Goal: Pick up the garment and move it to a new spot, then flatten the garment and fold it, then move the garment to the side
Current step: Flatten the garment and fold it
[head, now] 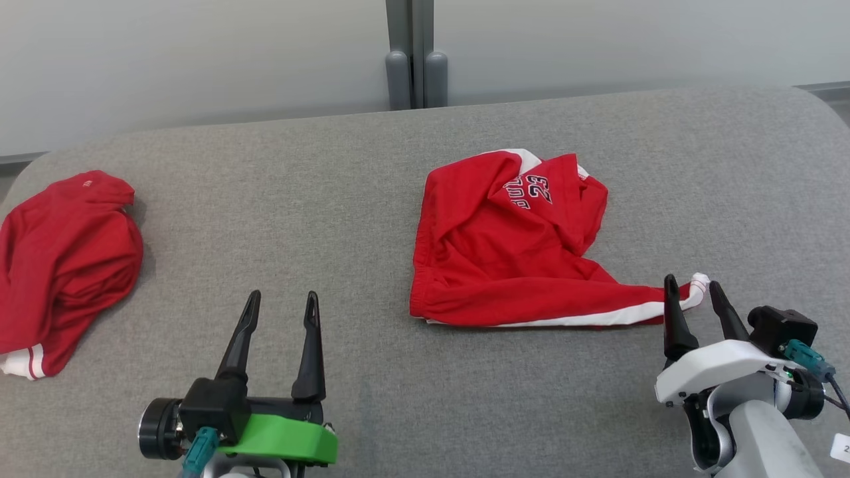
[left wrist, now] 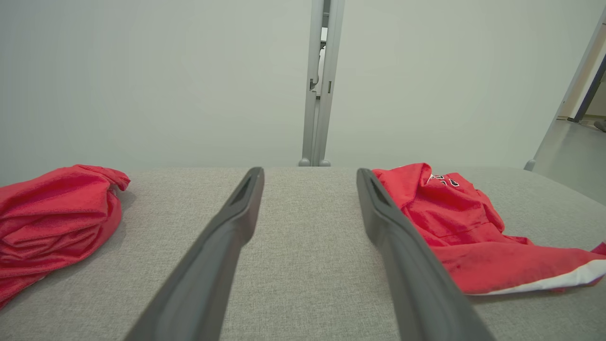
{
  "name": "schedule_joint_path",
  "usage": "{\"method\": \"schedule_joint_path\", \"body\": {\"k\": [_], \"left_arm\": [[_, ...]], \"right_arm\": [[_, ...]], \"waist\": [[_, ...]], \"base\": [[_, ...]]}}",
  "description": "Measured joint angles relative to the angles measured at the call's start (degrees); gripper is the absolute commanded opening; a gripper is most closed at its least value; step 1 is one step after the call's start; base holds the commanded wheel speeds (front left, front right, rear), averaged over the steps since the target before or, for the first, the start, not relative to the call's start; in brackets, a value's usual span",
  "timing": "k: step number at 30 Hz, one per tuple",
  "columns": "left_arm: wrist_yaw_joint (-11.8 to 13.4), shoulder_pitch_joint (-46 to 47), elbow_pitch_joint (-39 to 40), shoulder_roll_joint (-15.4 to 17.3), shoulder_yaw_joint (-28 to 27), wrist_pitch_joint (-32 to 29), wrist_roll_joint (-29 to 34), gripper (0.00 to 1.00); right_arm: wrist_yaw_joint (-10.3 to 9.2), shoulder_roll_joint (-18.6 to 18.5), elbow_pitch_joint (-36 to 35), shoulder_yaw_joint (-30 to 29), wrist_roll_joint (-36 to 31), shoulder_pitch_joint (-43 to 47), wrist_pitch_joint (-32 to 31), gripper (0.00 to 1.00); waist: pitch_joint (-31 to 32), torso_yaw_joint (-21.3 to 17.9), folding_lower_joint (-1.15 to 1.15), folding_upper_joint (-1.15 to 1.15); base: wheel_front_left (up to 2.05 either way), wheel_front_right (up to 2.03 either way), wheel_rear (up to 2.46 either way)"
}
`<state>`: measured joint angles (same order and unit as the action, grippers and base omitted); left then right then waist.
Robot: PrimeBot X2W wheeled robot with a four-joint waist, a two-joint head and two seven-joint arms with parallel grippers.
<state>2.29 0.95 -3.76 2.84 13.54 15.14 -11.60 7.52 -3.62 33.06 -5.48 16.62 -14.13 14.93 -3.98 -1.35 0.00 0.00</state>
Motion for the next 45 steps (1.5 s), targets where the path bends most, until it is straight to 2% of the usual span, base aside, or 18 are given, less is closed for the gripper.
{"method": "schedule_joint_path", "body": {"k": [6, 9, 13, 17, 23, 26, 31, 37, 45], "left_arm": [[0.0, -0.3, 0.0, 0.0, -0.2, 0.0, -0.7, 1.0], [0.0, -0.3, -0.1, 0.0, -0.2, 0.0, -1.0, 1.0], [-0.1, -0.4, -0.3, 0.0, 0.0, 0.0, -1.7, 1.0], [-0.2, -0.4, -0.4, 0.0, 0.7, 0.0, -2.1, 1.0], [-0.1, -1.0, -1.2, 0.0, 1.3, 0.0, -2.2, 1.0], [-0.1, -1.0, -1.2, 0.0, 1.7, 0.0, -2.3, 1.0], [-0.2, 0.1, -1.5, 0.0, 3.2, 0.0, -2.3, 1.0], [-0.2, 1.2, -2.4, 0.0, 5.4, 0.0, -2.4, 1.0], [0.4, 2.0, -3.0, 0.0, 7.4, 0.0, -3.2, 1.0]], "right_arm": [[0.0, 0.6, -13.8, 6.7, -0.8, 6.6, 0.1, 1.0], [0.0, 0.7, -17.9, 10.5, -0.8, 9.0, 0.1, 1.0], [0.0, 0.7, -20.0, 13.9, -0.7, 11.1, 0.1, 1.0], [0.0, 0.0, -20.6, 14.7, -2.7, 13.0, 0.1, 1.0], [0.0, -0.2, -22.2, 16.8, -2.5, 13.2, 0.1, 1.0], [0.0, -1.5, -22.5, 19.5, -2.9, 12.2, 0.1, 1.0], [0.01, -4.2, -20.3, 25.2, -3.2, 7.0, 0.1, 1.0], [0.01, -9.9, -9.5, 36.0, -3.5, -2.8, -0.9, 1.0], [0.01, -12.8, 0.6, 42.5, -0.7, -10.4, -0.5, 1.0]], "waist": [[0.7, -1.1, 0.0, 0.0], [1.0, -1.5, 0.0, 0.0], [1.5, -1.3, 0.0, 0.0], [1.7, -0.4, 0.0, 0.0], [1.8, 1.1, 0.0, 0.0], [1.5, 2.0, 0.0, 0.0], [0.6, 4.1, 0.0, 0.0], [-1.3, 7.5, 0.0, 0.0], [-3.0, 12.9, 0.0, 0.0]], "base": [[0.0, 0.0, 0.0], [0.0, 0.0, 0.0], [0.0, 0.0, 0.0], [0.0, 0.0, 0.0], [0.0, 0.0, 0.0], [0.0, 0.0, 0.0], [0.0, 0.0, 0.0], [0.0, 0.0, 0.0], [0.0, 0.0, 0.0]]}}
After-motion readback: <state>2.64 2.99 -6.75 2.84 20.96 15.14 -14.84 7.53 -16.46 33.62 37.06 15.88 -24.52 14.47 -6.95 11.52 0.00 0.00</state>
